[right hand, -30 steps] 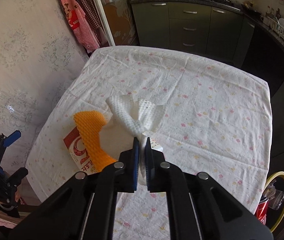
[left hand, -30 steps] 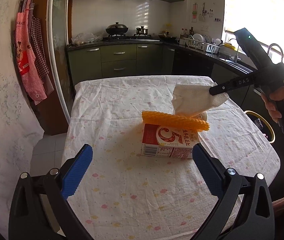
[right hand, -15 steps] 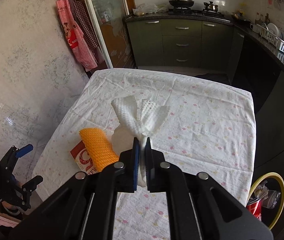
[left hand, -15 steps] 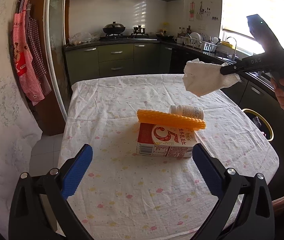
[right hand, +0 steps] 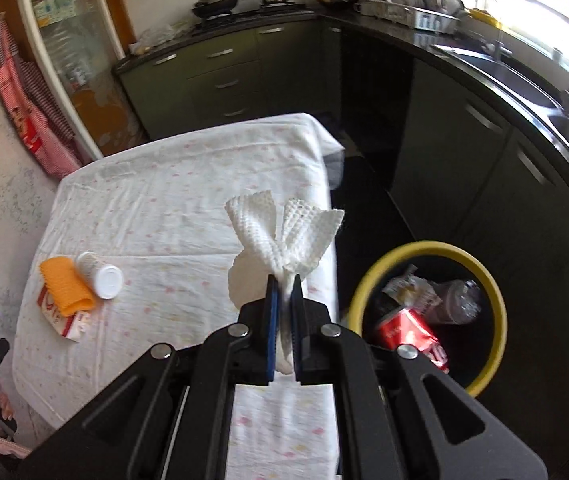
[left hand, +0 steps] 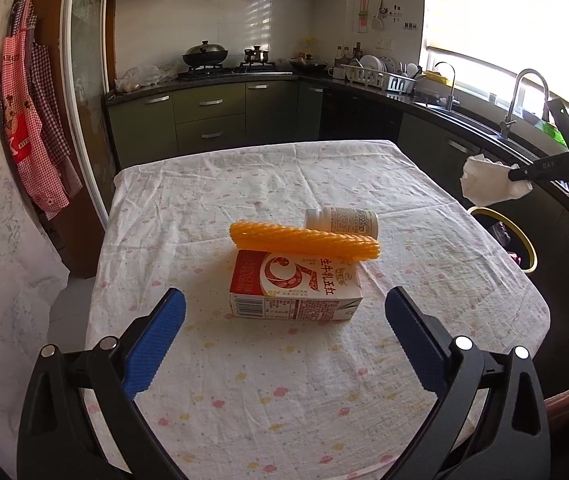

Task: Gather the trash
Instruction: 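Carry the paper towel over the bin and open the right gripper, then withdraw the open right gripper from the bin, then grasp the white pill bottle across its body with the left gripper, then carry the pill bottle over the bin and open the left gripper, then grasp the orange foam net with the right gripper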

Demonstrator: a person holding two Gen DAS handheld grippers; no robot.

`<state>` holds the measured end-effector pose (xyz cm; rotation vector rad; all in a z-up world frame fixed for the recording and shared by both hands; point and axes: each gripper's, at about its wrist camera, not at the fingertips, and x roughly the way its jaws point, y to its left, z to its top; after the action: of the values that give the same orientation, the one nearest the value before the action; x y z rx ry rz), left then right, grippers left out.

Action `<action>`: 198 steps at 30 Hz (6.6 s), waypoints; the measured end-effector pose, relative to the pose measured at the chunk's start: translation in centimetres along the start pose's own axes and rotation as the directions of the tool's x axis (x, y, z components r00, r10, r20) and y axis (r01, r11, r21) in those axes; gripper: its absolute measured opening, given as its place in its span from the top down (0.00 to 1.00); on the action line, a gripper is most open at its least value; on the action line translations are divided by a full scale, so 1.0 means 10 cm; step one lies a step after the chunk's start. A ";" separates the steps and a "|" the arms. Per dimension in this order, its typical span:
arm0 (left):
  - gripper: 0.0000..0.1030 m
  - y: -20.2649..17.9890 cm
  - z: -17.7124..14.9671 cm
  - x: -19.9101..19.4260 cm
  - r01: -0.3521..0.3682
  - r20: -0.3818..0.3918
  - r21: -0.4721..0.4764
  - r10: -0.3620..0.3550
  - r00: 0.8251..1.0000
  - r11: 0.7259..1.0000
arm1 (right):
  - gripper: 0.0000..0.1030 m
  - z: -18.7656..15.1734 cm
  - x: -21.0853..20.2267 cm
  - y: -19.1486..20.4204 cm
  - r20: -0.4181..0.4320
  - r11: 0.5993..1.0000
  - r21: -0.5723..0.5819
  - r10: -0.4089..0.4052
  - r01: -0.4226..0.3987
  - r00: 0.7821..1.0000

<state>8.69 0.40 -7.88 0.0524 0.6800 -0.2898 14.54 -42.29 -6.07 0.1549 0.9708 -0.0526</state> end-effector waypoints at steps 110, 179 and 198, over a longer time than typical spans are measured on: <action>0.19 -1.33 1.10 1.45 0.271 -0.330 0.351 -0.152 0.932 0.896 | 0.42 -0.96 0.39 -0.18 -0.036 0.991 0.101 0.097 -0.093 0.995; 0.05 -0.23 0.25 0.00 0.061 -0.067 0.037 -0.059 0.996 0.997 | 0.43 -0.45 0.56 1.95 -0.167 0.832 -0.320 0.422 -0.454 0.891; 0.05 -0.02 0.05 -0.02 0.088 -0.073 -0.023 -0.089 0.993 0.996 | 0.81 -0.45 0.98 3.20 -0.283 0.684 -0.623 0.256 -0.380 0.925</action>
<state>8.80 0.22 -7.40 0.0147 0.7601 -0.3677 20.04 -9.71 -13.24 -0.3524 1.0703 0.6515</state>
